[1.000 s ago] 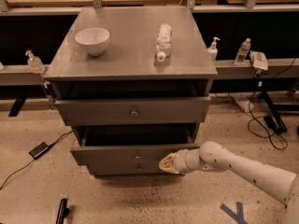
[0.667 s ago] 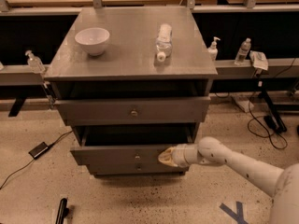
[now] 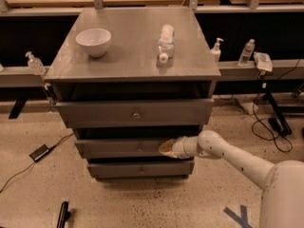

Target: Close middle drawer

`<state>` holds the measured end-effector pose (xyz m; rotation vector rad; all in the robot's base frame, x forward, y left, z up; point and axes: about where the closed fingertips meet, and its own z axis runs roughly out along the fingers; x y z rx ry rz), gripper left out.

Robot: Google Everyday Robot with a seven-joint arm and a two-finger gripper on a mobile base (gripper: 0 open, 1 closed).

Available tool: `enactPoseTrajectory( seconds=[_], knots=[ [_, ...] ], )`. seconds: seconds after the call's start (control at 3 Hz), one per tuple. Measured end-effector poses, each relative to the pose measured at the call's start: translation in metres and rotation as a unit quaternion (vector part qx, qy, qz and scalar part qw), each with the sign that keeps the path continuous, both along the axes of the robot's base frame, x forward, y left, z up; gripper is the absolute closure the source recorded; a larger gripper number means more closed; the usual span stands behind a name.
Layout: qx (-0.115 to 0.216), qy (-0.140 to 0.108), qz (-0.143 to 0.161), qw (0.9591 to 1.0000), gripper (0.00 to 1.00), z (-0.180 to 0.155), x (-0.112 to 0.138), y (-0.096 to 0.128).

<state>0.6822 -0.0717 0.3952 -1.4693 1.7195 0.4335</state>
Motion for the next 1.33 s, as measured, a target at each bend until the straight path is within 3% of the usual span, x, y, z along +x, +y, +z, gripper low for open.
enactPoseTrajectory(
  seconds=[1.0,1.33],
  knots=[
    [0.004,0.004,0.005,1.0,1.0,-0.004,0.011,0.002],
    [0.017,0.027,0.026,0.9991,1.0,-0.014,-0.015,0.002]
  ],
)
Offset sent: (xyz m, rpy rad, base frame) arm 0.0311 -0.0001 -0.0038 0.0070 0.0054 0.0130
